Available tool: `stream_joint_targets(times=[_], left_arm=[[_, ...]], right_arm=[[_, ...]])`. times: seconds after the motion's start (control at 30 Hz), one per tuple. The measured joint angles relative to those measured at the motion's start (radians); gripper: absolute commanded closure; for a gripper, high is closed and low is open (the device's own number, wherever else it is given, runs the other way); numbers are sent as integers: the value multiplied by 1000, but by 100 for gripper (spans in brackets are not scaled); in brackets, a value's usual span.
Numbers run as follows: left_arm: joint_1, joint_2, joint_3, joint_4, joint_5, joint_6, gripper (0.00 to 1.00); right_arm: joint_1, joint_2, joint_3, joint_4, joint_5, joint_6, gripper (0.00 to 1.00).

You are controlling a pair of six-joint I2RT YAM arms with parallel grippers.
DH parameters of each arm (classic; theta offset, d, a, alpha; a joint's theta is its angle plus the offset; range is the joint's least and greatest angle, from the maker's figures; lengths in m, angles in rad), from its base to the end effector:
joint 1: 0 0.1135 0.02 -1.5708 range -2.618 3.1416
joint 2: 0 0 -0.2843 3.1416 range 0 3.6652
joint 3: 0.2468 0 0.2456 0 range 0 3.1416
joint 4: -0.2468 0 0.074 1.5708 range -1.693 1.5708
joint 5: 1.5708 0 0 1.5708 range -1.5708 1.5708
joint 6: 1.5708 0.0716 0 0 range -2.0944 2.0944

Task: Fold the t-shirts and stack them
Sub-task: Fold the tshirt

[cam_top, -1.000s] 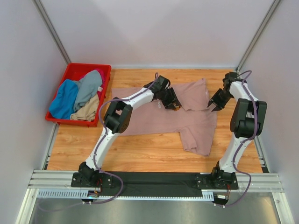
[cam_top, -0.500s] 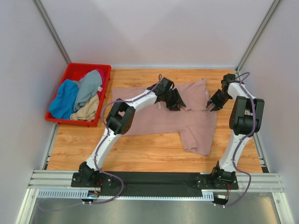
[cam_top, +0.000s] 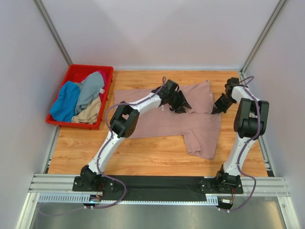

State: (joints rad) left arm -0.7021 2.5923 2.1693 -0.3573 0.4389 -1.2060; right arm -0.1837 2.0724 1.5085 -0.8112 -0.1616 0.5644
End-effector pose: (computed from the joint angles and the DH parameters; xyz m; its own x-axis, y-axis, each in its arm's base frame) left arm 0.4407 -0.4126 0.1212 -0.9532 -0.3013 0.0257 -0.2109 0.6014 -0.7706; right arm 0.4133 -0.0651 0.1443 -0.7348 0.6735 -0.0799 0.6422 0.7288 0.2374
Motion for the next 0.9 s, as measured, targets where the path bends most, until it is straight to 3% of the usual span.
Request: stream_joint_targets(times=[0.17, 0.4, 0.5, 0.9], left_arm=[[-5, 15, 14, 11, 0, -24, 54], [-13, 28, 20, 17, -3, -46, 89], [-14, 28, 20, 16, -4, -43, 97], [-3, 14, 20, -85, -11, -29, 100]], right_arm=[[0, -8, -19, 8, -12, 0, 100], [0, -29, -43, 9, -23, 0, 100], [0, -37, -43, 7, -24, 0, 100], [0, -106, -43, -23, -22, -1, 100]])
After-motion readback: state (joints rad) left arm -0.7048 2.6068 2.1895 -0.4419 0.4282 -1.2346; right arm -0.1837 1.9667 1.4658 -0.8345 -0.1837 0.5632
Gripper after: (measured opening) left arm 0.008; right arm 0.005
